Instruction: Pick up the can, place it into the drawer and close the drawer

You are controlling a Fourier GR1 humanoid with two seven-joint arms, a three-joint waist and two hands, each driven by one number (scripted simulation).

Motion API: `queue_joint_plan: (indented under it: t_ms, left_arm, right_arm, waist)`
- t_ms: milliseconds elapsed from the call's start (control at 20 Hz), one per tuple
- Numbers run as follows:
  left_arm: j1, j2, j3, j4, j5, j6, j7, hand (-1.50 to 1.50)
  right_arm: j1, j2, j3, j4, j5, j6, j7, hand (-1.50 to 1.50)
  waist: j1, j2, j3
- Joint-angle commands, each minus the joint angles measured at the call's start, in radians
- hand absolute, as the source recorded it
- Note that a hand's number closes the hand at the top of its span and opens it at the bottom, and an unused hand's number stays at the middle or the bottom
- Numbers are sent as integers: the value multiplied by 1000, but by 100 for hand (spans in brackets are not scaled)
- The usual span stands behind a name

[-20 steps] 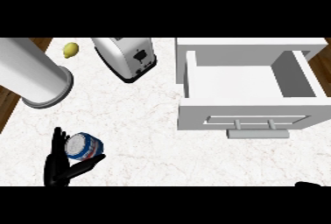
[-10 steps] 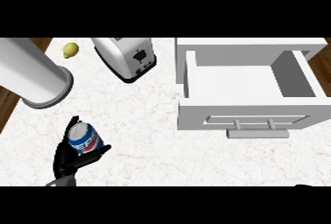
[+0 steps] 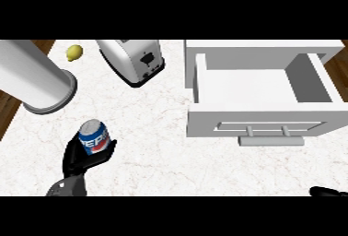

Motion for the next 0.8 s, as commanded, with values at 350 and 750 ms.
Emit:
queue_joint_plan:
  t_ms: [350,750]
  left_arm:
    - [-327,-60,-24,239,-41,16,-28,150]
    - [-470,-108,-62,137,-28,62,152,150]
  right_arm:
    - [-47,-20,-43,72,-21,3,-35,-150]
    - [-53,3,19,-13,54,-41,51,-150]
  waist:
    - [-12,5,-1]
    - [6,-3,0]
